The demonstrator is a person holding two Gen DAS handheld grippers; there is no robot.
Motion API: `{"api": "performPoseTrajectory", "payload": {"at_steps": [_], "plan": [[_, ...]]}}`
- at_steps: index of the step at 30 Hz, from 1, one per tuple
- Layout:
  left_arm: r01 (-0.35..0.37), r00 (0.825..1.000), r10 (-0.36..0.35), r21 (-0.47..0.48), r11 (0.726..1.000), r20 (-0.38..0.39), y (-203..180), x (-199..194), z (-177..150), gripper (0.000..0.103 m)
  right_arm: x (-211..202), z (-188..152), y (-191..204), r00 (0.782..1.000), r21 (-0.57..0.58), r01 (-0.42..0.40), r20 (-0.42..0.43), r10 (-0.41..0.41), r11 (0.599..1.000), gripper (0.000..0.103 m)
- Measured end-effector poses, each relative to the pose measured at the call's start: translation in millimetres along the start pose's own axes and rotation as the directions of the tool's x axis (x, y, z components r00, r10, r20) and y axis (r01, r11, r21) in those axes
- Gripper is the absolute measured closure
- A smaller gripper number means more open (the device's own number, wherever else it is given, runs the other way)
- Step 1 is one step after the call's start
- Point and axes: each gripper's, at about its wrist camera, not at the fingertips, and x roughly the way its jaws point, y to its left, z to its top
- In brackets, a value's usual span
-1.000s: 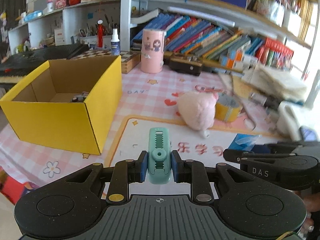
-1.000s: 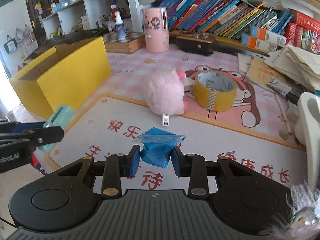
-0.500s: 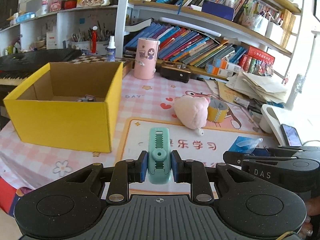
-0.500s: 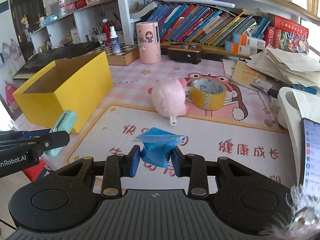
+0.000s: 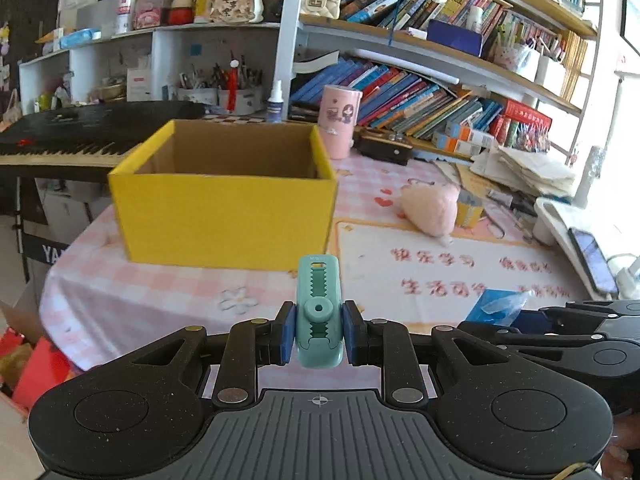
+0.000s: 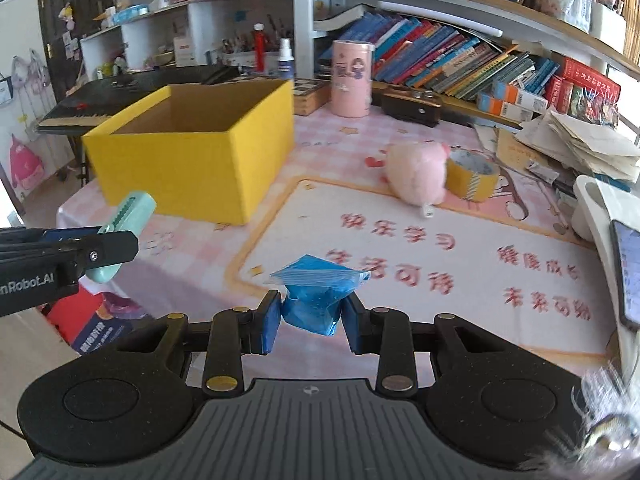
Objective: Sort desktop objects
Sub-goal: 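Carry the stapler and blue bag with both tools to the yellow box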
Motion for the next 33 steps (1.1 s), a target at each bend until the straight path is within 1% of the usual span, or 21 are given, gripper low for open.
{"api": "performPoseTrajectory", "payload": {"at_steps": [6, 12, 16, 22, 33], "plan": [[0.000, 1.000, 0.000, 0.007, 1.000, -0.014, 21.2, -22.4, -13.1, 0.080, -11.9, -11.2, 37.4, 1.000, 0.020, -0.022, -0.003, 0.022, 1.000, 0.072], [-0.030, 0.999, 0.030, -0.016, 0.999, 0.020, 41.3, -43.0, -21.6, 0.080, -16.9, -12.3, 68.5, 0.997, -0.015, -0.071, -0.007, 0.071, 0.997, 0.072], [-0.055, 0.998, 0.056, -0.049, 0.997, 0.023, 56.2, -51.1, -26.0, 0.080, -15.9, -10.2, 82.9, 0.995, -0.024, -0.101, -0.015, 0.100, 0.995, 0.072], [-0.072, 0.997, 0.073, -0.086, 0.994, 0.006, 73.2, -54.6, -30.8, 0.080, -10.8, -9.4, 95.9, 0.990, -0.016, -0.131, -0.052, 0.130, 0.991, 0.073], [-0.085, 0.996, 0.089, -0.112, 0.990, 0.028, 89.4, -60.7, -32.6, 0.080, -7.3, -5.6, 114.7, 0.986, -0.057, -0.154, -0.065, 0.151, 0.986, 0.073]]}}
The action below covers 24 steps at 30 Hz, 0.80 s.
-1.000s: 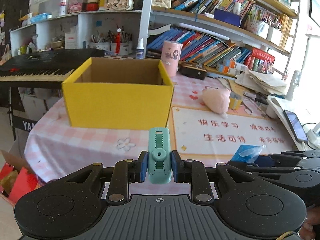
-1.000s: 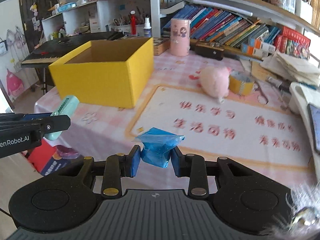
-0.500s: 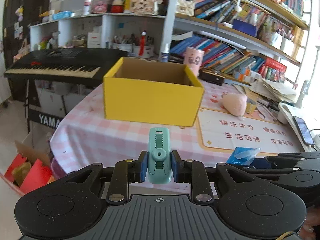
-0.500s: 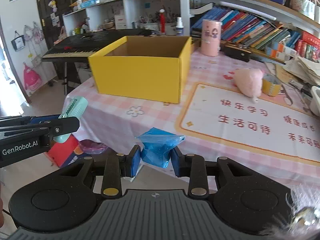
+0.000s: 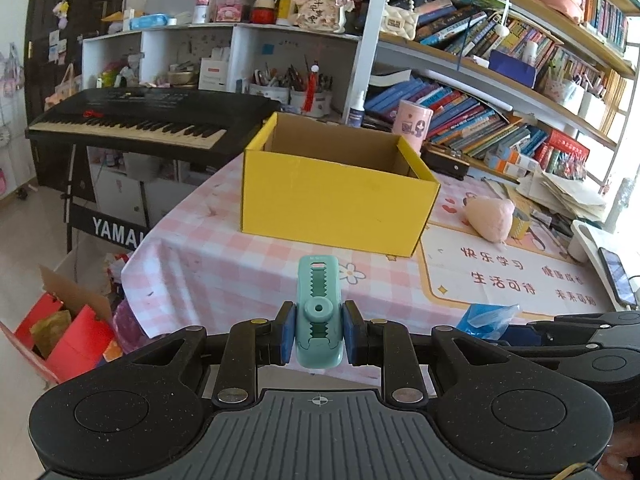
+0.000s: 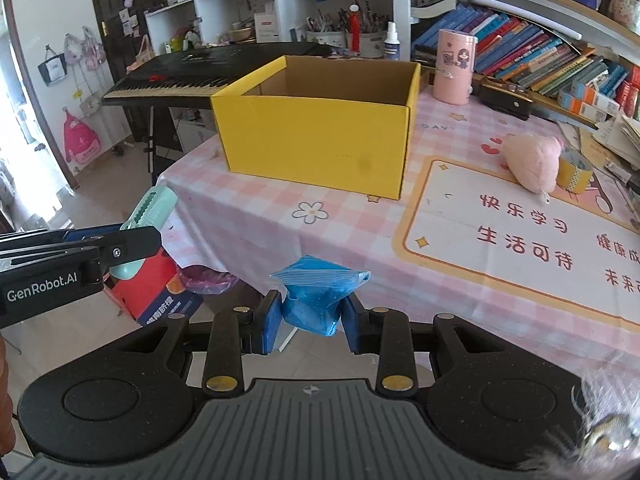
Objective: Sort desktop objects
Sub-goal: 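Carry the stapler and blue bag with both tools to the yellow box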
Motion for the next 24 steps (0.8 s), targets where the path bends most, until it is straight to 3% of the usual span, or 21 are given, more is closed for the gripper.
{"api": "performPoseTrajectory", "payload": {"at_steps": [24], "plan": [[-0.028, 0.998, 0.030, 0.037, 0.999, -0.048, 2.9, 16.7, 9.3, 0.080, 25.1, 15.4, 3.1, 0.998, 0.012, -0.057, -0.030, 0.057, 0.998, 0.073]]}}
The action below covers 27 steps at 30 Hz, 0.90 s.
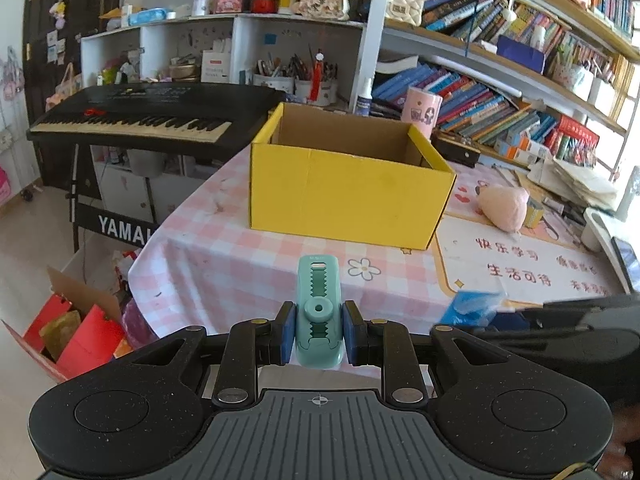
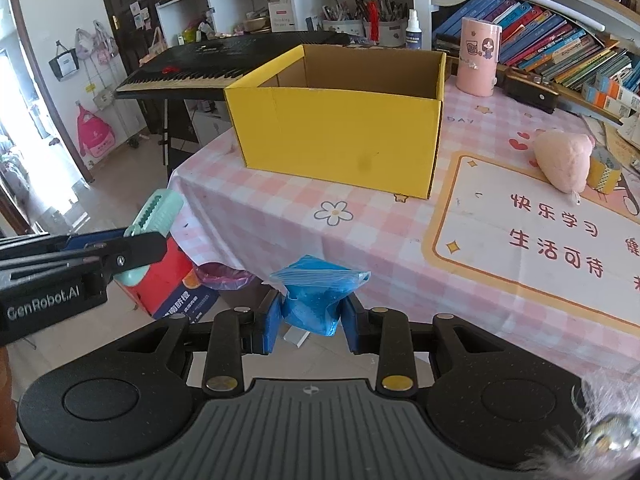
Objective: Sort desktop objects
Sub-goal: 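Carry the stapler and blue bag with both tools to the yellow box, then lower the stapler and blue bag into the yellow box and open both tools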
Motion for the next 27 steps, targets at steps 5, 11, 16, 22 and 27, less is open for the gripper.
{"api": "performPoseTrajectory", "payload": {"at_steps": [5, 11, 16, 22, 27], "plan": [[-0.016, 1.000, 0.016, 0.017, 1.000, 0.008, -1.8, 8.9, 9.9, 0.080, 10.2, 11.6, -1.2, 1.000, -0.003, -0.025, 0.003, 0.025, 1.000, 0.073], [-0.038, 0.997, 0.035, 0.030, 0.999, 0.070, -2.4, 14.3, 31.7, 0.080, 18.7, 33.9, -2.1, 0.998, -0.027, -0.046, 0.039, 0.047, 0.999, 0.074], [-0.054, 0.993, 0.049, 0.047, 0.997, 0.108, -3.8, 27.4, 57.1, 0.080, 19.4, 65.2, -11.6, 0.993, -0.022, -0.042, 0.111, 0.044, 0.999, 0.074], [-0.055, 0.985, 0.043, 0.067, 0.996, 0.167, -9.8, 45.2, 94.7, 0.080, 19.5, 106.7, -26.4, 0.981, -0.029, -0.043, 0.186, 0.048, 0.999, 0.074], [-0.058, 0.981, 0.041, 0.085, 0.995, 0.191, -16.5, 69.8, 122.7, 0.080, 24.9, 140.3, -42.4, 0.973, -0.042, -0.037, 0.227, 0.046, 0.998, 0.074]]}}
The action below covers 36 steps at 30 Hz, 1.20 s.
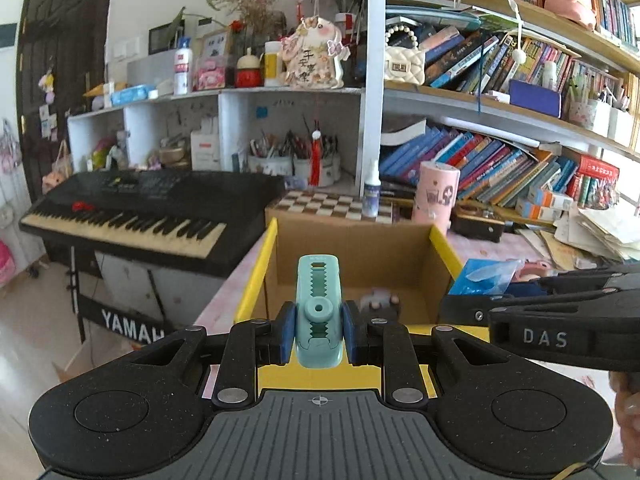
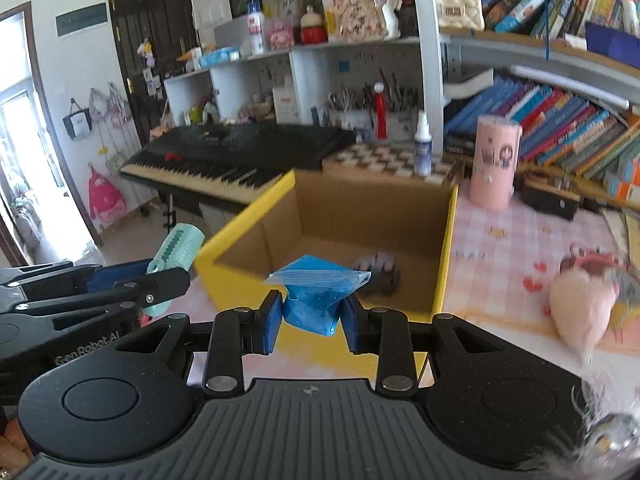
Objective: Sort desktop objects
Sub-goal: 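Lower the stapler and blue bag into the yellow box and open both tools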
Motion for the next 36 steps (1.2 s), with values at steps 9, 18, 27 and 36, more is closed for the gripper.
{"api": "performPoseTrajectory", "payload": {"at_steps": [9, 18, 27, 36], "plan": [[0.024, 0.999, -0.023, 0.022, 0.999, -0.049, -9.0, 61.1, 21.8, 0.080, 50.7, 36.0, -37.2, 1.000, -0.047, 0.016, -0.026, -0.017, 0.999, 0.074], [0.073, 0.970, -0.083, -0.050, 0.996, -0.230, 3.9, 135.3, 24.2, 0.080, 124.3, 45.1, -41.4, 0.979, -0.227, -0.064, -0.205, 0.016, 0.972, 0.074], [0.111, 0.885, -0.105, -0.012, 0.994, -0.453, 1.5, 190.4, 19.4, 0.080, 194.4, 44.5, -36.1, 0.850, -0.342, -0.270, -0.523, 0.057, 0.900, 0.074], [0.137, 0.827, -0.137, -0.041, 0.990, -0.545, -2.0, 208.3, 3.6, 0.079, 215.3, 33.4, -34.9, 0.778, -0.366, -0.333, -0.628, 0.034, 0.869, 0.074]]}}
